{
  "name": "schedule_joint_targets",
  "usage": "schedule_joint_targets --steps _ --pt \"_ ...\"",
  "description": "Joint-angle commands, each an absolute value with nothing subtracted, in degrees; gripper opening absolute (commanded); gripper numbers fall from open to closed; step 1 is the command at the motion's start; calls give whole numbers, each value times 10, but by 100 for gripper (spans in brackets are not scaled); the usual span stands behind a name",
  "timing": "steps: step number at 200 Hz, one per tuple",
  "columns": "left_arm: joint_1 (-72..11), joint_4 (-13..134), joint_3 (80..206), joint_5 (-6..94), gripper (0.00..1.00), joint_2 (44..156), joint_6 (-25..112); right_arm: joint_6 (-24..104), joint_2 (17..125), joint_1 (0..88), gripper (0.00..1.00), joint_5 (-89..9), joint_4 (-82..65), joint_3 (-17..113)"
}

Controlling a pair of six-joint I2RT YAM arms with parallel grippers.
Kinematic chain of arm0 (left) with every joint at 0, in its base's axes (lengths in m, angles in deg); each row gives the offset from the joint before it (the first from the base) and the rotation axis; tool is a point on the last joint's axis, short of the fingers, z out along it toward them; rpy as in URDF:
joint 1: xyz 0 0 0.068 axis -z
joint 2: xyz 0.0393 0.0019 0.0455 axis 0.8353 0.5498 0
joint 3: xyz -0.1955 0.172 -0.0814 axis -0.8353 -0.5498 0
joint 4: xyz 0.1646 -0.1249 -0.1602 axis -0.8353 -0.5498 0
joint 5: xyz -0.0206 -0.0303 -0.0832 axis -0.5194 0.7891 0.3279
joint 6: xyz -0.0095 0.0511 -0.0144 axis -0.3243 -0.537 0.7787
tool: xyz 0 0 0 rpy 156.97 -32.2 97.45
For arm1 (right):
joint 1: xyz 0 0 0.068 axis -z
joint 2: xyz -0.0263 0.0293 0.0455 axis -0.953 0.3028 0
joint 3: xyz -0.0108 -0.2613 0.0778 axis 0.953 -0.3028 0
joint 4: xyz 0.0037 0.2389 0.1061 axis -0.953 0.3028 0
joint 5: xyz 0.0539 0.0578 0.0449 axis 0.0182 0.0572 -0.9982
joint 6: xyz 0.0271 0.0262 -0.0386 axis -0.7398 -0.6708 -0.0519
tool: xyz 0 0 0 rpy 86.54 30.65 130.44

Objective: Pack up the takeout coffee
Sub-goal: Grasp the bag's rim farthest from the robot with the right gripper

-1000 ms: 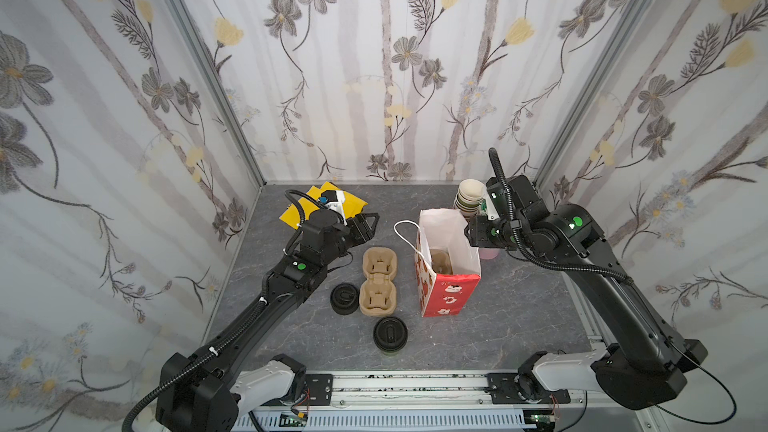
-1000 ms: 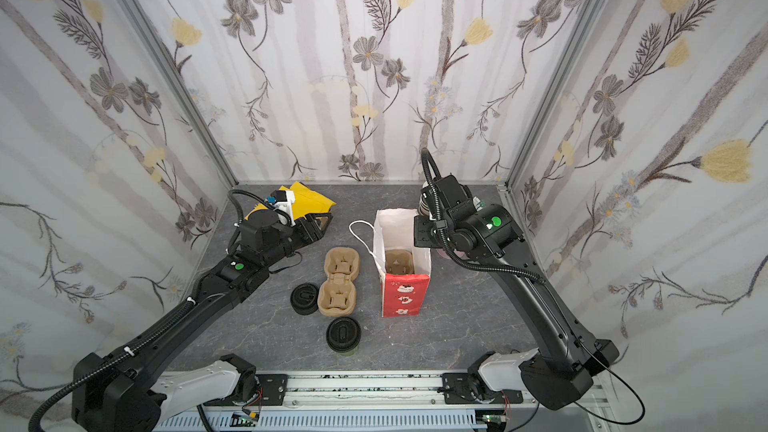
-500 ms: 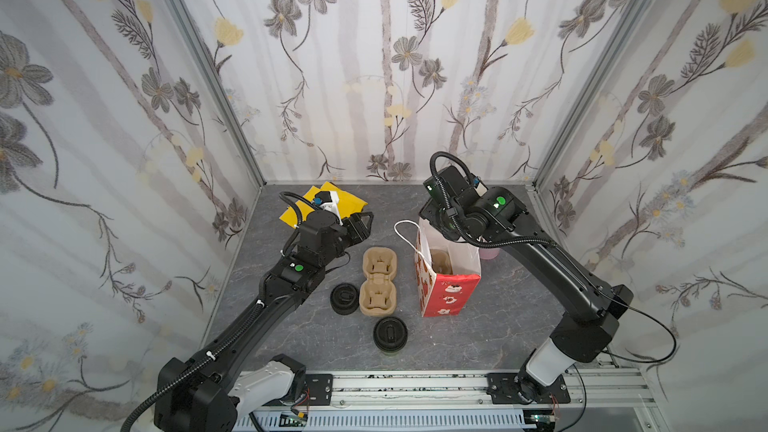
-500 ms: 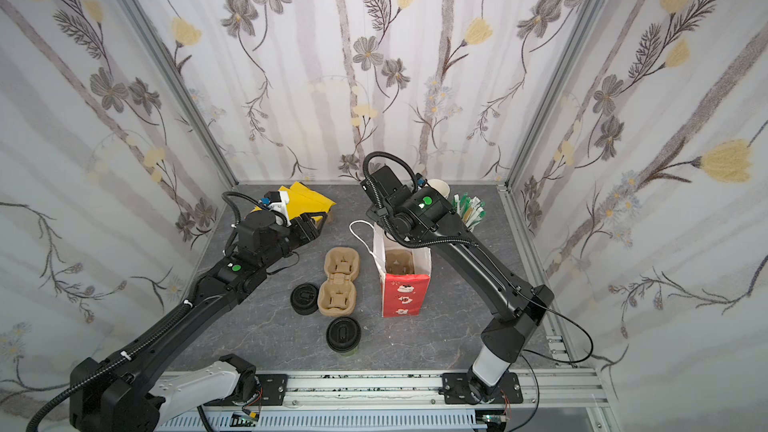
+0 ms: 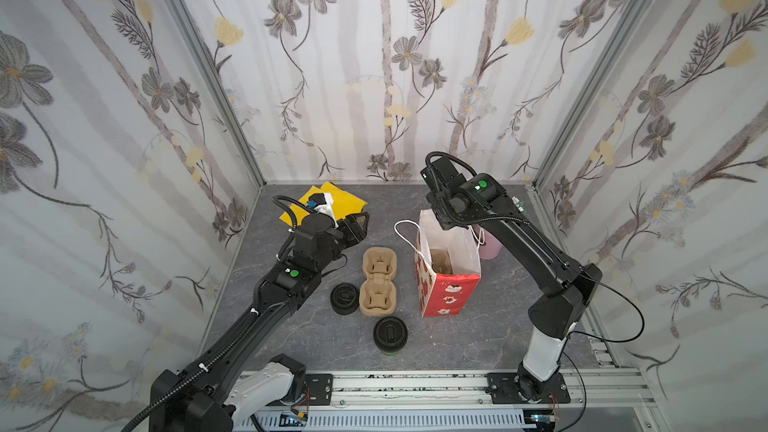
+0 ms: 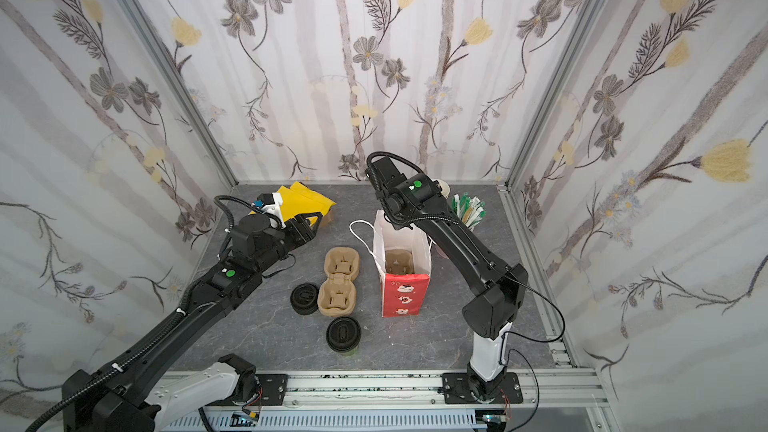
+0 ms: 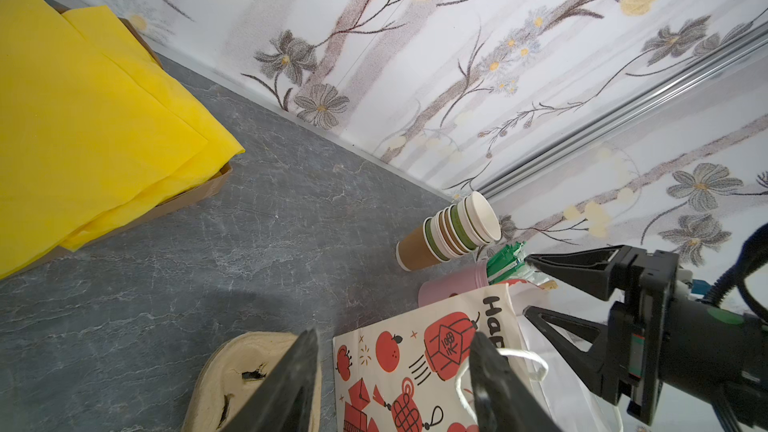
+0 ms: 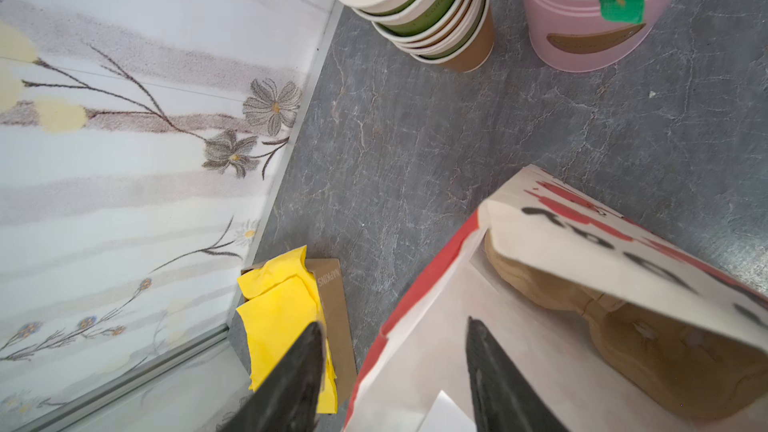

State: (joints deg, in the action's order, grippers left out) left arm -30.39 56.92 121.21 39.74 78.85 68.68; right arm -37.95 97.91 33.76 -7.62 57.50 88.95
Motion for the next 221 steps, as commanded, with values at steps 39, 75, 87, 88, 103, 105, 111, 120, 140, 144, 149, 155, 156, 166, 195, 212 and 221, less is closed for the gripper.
schedule_joint_targets --steps 39,75,87,88,103,105,111,120,140,144,149,155,156,166,195,212,221 --pt "-305 572 1209 386 58 780 689 -363 998 342 34 -75 590 897" --pt "-305 571 1209 385 59 779 688 -328 997 341 21 -80 591 897" --pt "-305 571 1208 385 59 778 687 -307 995 341 17 -81 595 897" --pt "-305 571 1208 385 59 778 687 -306 995 341 16 -82 595 897" --pt "-305 571 1205 384 59 778 688 -283 993 341 11 -84 600 897" --pt "-305 571 1205 385 59 778 689 -280 992 341 11 -84 600 898" --pt "-304 571 1205 385 59 778 690 -269 991 341 8 -87 602 897" --pt "-304 571 1204 385 59 779 691 -252 988 341 5 -89 603 897" --pt "-305 571 1203 386 59 779 689 -205 982 340 2 -100 604 897" --pt "-305 571 1203 386 59 779 688 -191 981 340 1 -103 603 897" --pt "-305 571 1203 385 59 779 688 -176 979 340 0 -107 603 897" --pt "-305 571 1203 385 59 779 688 -158 977 340 0 -111 604 897" --pt "-305 571 1203 386 59 779 688 -156 976 340 0 -112 605 897" --pt "-305 571 1201 386 59 779 689 -124 973 339 0 -117 608 898" --pt "-306 571 1198 386 59 778 688 -44 965 337 0 -135 616 897" --pt "-306 571 1197 388 59 780 689 -16 964 336 0 -148 619 897" --pt "-306 571 1198 391 59 782 689 -6 966 336 0 -157 614 897"
